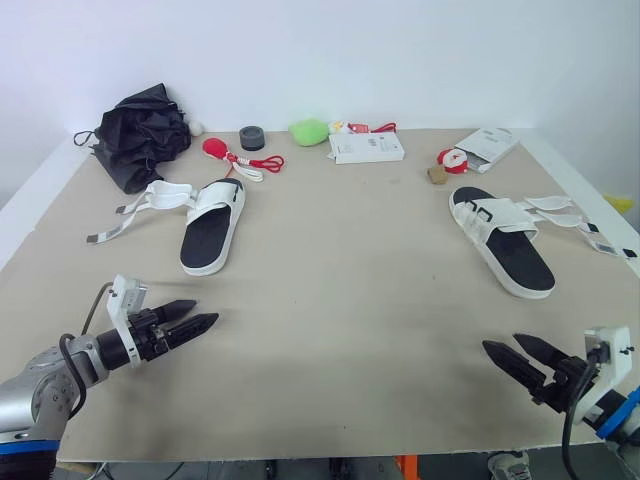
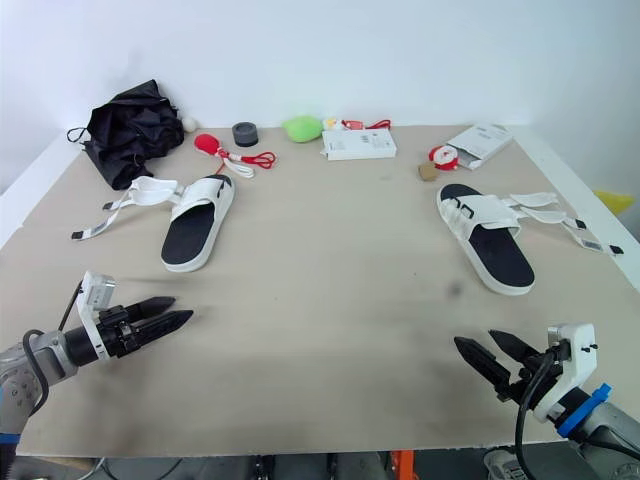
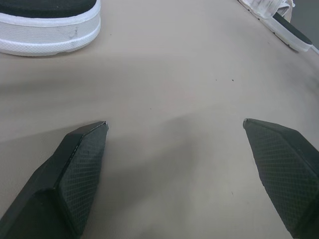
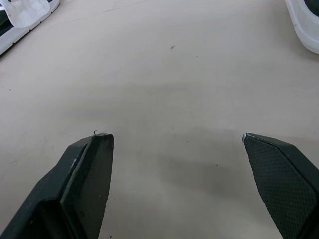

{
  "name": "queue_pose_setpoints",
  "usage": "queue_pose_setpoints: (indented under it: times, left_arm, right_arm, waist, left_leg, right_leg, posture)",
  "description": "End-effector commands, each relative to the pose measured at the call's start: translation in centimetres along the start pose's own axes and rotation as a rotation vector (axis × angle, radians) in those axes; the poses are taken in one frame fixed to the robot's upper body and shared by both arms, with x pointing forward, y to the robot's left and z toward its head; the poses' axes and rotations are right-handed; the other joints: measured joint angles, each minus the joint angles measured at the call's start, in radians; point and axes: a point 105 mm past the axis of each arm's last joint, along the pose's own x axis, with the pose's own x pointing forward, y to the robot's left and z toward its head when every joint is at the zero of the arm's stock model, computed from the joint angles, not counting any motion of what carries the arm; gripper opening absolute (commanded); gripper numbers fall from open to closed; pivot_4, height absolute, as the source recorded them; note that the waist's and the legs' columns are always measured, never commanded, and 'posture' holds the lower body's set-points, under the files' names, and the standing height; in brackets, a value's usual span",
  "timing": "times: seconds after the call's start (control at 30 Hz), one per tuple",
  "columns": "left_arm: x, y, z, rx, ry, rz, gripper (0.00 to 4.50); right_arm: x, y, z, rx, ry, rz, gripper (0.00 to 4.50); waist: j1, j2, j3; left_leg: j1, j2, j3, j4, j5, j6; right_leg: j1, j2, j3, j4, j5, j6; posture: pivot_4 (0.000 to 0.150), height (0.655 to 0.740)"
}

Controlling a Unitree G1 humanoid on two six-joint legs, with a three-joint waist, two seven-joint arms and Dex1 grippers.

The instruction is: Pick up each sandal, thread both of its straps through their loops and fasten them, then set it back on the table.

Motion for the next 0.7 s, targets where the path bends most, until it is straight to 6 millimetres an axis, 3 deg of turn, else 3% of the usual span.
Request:
queue_pose_setpoints:
  times: [0.03, 0.17, 0.33, 0.43, 0.53, 0.6, 0.7]
  left_arm:
    - [0.5, -0.1, -0.5, -0.008, 0.035, -0.031, 4.50]
    - [1.3, -0.5, 0.2, 0.001, 0.038, -0.089, 4.50]
    - [2.0, -2.2, -0.9, 0.123, 0.131, -0.229, 4.50]
    - [3.2, -3.7, 0.4, 0.192, 0.087, -0.308, 4.50]
    - [3.7, -5.6, -0.2, 0.289, 0.150, -0.419, 4.50]
    - [4.3, -6.9, 0.2, 0.343, 0.151, -0.481, 4.50]
    - [6.2, -9.0, 3.4, 0.378, 0.026, -0.559, 4.50]
  right_arm:
    - [0.0, 0.4, 0.9, -0.034, -0.025, 0.005, 4.44]
    - [0.0, 0.6, 0.9, -0.033, -0.033, 0.006, 4.44]
    - [0.2, 1.1, 1.3, -0.034, -0.051, 0.015, 4.44]
    - [0.2, 1.3, 2.1, -0.039, -0.082, 0.020, 4.44]
    - [0.3, 1.7, 3.4, -0.043, -0.131, 0.029, 4.44]
    - [0.4, 1.8, 4.3, -0.046, -0.164, 0.031, 4.44]
    - [1.8, 0.3, 6.1, -0.092, -0.202, -0.073, 4.44]
  waist:
    - [0.000, 0.000, 0.000]
    - [0.004, 0.000, 0.000]
    - [0.002, 0.001, -0.001]
    - [0.003, 0.000, 0.000]
    - [0.002, -0.001, 0.000]
    - [0.001, -0.001, 0.000]
    - [0.001, -0.002, 0.001]
  left_leg:
    - [0.000, 0.000, 0.000, 0.000, 0.000, 0.000]
    - [0.000, 0.000, 0.000, 0.000, 0.000, 0.000]
    - [0.000, 0.000, 0.001, 0.000, 0.000, 0.000]
    - [0.000, 0.000, 0.002, 0.000, -0.001, 0.001]
    - [0.000, 0.000, 0.002, 0.000, -0.001, 0.001]
    - [0.000, 0.000, 0.002, 0.000, -0.001, 0.001]
    - [0.000, 0.000, 0.002, 0.000, 0.000, 0.001]
  right_leg:
    - [0.000, 0.000, 0.000, 0.000, 0.000, 0.000]
    - [0.000, 0.000, 0.000, 0.000, 0.000, 0.001]
    - [0.000, 0.000, 0.001, 0.000, 0.000, 0.000]
    - [0.000, 0.000, 0.002, 0.000, 0.000, 0.000]
    - [0.000, 0.000, 0.002, 0.000, 0.000, 0.001]
    - [-0.001, 0.000, 0.002, 0.000, 0.000, 0.001]
    - [-0.001, 0.001, 0.003, 0.000, 0.001, 0.001]
  posture:
    - [0.150, 0.7400]
    - [0.150, 0.7400]
    - [0.150, 0.7400]
    - [0.150, 0.7400]
    - [0.150, 0.7400]
    - [0.150, 0.7400]
    - [0.150, 0.7400]
